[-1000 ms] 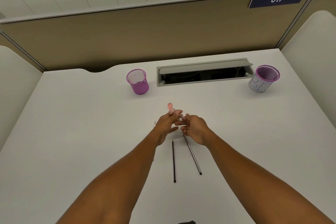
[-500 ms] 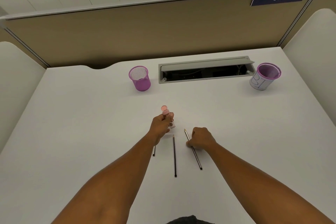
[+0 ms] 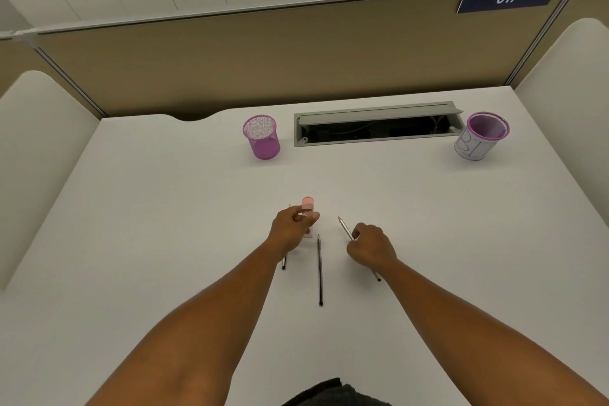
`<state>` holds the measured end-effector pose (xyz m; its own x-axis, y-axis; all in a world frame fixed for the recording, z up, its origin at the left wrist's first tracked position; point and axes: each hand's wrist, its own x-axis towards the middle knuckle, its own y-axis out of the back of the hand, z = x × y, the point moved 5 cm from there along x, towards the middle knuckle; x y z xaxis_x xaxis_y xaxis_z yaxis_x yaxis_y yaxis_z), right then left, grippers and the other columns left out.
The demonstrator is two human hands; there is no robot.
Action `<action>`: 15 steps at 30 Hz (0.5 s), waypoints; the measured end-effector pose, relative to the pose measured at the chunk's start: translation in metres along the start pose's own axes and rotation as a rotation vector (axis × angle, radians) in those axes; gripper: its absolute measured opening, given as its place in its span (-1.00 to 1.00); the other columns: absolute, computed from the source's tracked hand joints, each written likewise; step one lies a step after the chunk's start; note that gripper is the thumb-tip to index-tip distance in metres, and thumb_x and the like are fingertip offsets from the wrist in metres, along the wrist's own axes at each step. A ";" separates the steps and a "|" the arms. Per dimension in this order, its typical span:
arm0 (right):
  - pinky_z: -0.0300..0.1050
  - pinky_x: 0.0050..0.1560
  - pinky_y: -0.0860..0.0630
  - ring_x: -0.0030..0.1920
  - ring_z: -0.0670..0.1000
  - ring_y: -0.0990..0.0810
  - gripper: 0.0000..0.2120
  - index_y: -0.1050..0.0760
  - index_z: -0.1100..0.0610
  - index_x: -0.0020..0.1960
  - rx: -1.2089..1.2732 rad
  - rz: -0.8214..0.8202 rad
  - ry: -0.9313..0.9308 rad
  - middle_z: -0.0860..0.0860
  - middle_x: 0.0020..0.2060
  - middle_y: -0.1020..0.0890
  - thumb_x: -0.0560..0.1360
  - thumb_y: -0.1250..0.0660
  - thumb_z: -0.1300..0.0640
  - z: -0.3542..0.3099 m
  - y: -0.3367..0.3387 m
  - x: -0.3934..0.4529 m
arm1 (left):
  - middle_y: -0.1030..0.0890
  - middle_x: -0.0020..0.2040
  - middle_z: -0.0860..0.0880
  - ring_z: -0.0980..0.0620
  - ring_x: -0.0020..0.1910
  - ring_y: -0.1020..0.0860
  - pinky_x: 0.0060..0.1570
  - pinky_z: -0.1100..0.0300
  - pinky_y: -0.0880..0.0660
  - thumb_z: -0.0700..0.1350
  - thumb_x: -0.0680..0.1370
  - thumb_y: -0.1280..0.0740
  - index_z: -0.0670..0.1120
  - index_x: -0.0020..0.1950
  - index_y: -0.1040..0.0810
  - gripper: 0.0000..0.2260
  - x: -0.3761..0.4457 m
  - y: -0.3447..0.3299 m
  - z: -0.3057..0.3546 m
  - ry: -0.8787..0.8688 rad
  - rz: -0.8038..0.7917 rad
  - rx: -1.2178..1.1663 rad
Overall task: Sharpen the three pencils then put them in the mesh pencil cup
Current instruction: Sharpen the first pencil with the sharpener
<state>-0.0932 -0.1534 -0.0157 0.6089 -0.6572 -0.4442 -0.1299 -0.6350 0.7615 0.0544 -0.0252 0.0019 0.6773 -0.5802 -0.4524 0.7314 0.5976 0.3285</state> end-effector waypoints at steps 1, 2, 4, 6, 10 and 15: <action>-0.14 -0.06 -0.43 0.04 0.13 -0.55 -0.75 -0.51 0.11 0.08 0.016 0.026 0.013 0.09 0.04 -0.52 0.41 -0.22 0.19 -0.003 0.005 0.000 | -0.66 -0.06 0.00 0.02 -0.17 -0.63 -0.01 0.18 -0.52 0.05 0.51 -0.42 -0.04 0.20 -0.57 -0.69 -0.002 0.002 0.000 -0.007 0.007 -0.014; -0.13 -0.04 -0.43 0.06 0.13 -0.55 -0.74 -0.51 0.10 0.11 0.025 0.048 0.034 0.09 0.06 -0.50 0.44 -0.21 0.19 -0.006 0.011 0.000 | -0.67 -0.05 0.00 0.01 -0.16 -0.65 0.01 0.17 -0.54 0.06 0.49 -0.44 -0.03 0.19 -0.56 -0.68 -0.002 0.003 0.000 -0.011 0.012 -0.021; -0.10 0.00 -0.44 0.07 0.13 -0.55 -0.75 -0.51 0.08 0.15 0.014 0.094 0.098 0.08 0.10 -0.46 0.49 -0.21 0.17 -0.014 0.024 0.000 | -0.69 -0.03 -0.02 0.00 -0.15 -0.66 0.00 0.15 -0.57 0.05 0.48 -0.45 -0.02 0.12 -0.57 -0.73 -0.006 0.006 0.002 -0.016 0.016 -0.036; -0.08 0.00 -0.47 0.06 0.12 -0.56 -0.77 -0.52 0.06 0.14 -0.001 0.139 0.156 0.07 0.10 -0.45 0.52 -0.20 0.16 -0.019 0.036 0.001 | -0.68 -0.03 -0.03 0.00 -0.15 -0.62 -0.07 0.19 -0.55 0.04 0.52 -0.40 0.05 -0.01 -0.56 -0.89 -0.012 0.007 0.008 -0.049 0.007 -0.020; -0.07 -0.01 -0.48 0.03 0.06 -0.55 -0.78 -0.53 0.00 0.14 -0.017 0.179 0.241 0.03 0.08 -0.47 0.56 -0.20 0.13 -0.027 0.055 0.002 | -0.65 -0.02 0.01 0.10 -0.08 -0.56 0.02 0.14 -0.48 0.19 0.58 -0.25 0.18 -0.06 -0.56 -0.84 -0.021 0.007 0.014 -0.107 -0.028 0.082; -0.05 0.01 -0.49 0.04 0.02 -0.54 -0.77 -0.54 -0.09 0.14 -0.120 0.135 0.321 -0.03 0.04 -0.48 0.57 -0.18 0.09 -0.031 0.061 -0.001 | -0.63 0.03 0.03 0.16 -0.03 -0.55 0.07 0.16 -0.43 0.17 0.59 -0.22 0.01 0.11 -0.61 -0.69 -0.024 0.007 0.014 -0.088 -0.067 0.088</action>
<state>-0.0778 -0.1786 0.0453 0.8097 -0.5589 -0.1792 -0.1449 -0.4862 0.8618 0.0442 -0.0150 0.0266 0.6283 -0.6658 -0.4023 0.7767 0.5075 0.3731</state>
